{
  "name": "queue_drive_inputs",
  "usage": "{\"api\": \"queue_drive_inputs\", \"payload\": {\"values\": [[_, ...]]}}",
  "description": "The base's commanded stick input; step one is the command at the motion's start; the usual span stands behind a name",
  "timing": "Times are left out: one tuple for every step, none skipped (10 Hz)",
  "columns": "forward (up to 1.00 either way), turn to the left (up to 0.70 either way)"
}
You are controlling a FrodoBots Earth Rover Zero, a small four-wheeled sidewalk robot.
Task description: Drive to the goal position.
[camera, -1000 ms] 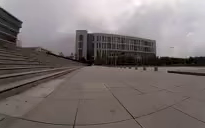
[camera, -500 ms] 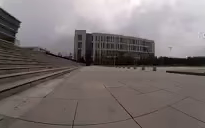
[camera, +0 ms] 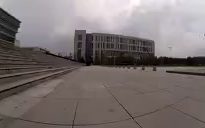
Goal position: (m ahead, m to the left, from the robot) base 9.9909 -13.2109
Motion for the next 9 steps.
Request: {"api": "queue_drive_inputs", "payload": {"values": [[0.21, 0.00], [0.21, 0.00], [0.20, 0.00], [0.19, 0.00], [0.19, 0.00], [0.22, 0.00], [0.70, 0.00], [0.70, -0.13], [0.70, -0.22]]}}
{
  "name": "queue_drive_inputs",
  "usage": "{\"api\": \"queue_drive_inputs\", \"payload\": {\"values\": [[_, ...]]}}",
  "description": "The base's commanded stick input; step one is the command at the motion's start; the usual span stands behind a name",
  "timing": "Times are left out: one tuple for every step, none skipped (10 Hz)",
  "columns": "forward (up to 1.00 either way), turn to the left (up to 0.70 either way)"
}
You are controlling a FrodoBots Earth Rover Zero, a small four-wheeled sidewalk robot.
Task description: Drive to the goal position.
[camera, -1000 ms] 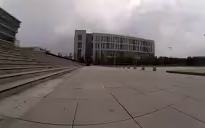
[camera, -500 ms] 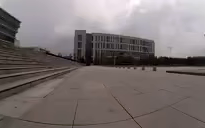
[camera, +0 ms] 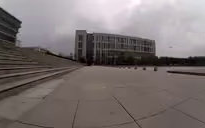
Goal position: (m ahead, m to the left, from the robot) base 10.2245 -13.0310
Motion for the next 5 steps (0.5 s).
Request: {"api": "queue_drive_inputs", "payload": {"values": [[0.70, -0.16], [0.70, -0.02], [0.70, 0.00], [0.70, 0.00], [0.70, 0.00]]}}
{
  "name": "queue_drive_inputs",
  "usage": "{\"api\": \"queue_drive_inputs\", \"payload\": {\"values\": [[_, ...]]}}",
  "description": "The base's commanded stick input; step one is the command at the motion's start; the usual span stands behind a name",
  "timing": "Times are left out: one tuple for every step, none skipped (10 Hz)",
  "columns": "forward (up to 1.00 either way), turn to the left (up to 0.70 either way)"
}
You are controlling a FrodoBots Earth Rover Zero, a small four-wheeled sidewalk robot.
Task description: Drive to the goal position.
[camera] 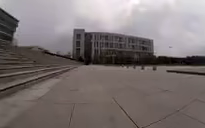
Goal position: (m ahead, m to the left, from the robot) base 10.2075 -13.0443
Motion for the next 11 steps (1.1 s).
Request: {"api": "queue_drive_inputs", "payload": {"values": [[0.70, 0.00], [0.70, 0.00], [0.70, 0.00], [0.70, 0.00], [0.70, 0.00], [0.70, 0.00], [0.70, 0.00], [0.70, 0.00], [0.70, 0.00], [0.70, 0.00], [0.70, 0.00]]}}
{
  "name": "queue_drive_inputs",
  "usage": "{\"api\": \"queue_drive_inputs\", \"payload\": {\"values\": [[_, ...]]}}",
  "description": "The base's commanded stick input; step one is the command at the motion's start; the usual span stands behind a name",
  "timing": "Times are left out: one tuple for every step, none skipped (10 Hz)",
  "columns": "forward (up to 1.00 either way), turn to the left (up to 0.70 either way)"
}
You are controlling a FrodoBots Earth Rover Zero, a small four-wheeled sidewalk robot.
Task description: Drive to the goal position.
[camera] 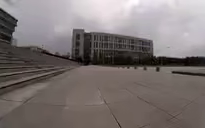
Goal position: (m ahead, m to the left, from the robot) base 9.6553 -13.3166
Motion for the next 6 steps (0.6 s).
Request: {"api": "queue_drive_inputs", "payload": {"values": [[0.70, 0.00], [0.70, 0.00], [0.70, 0.00], [0.70, 0.00], [0.70, 0.00], [0.70, 0.00]]}}
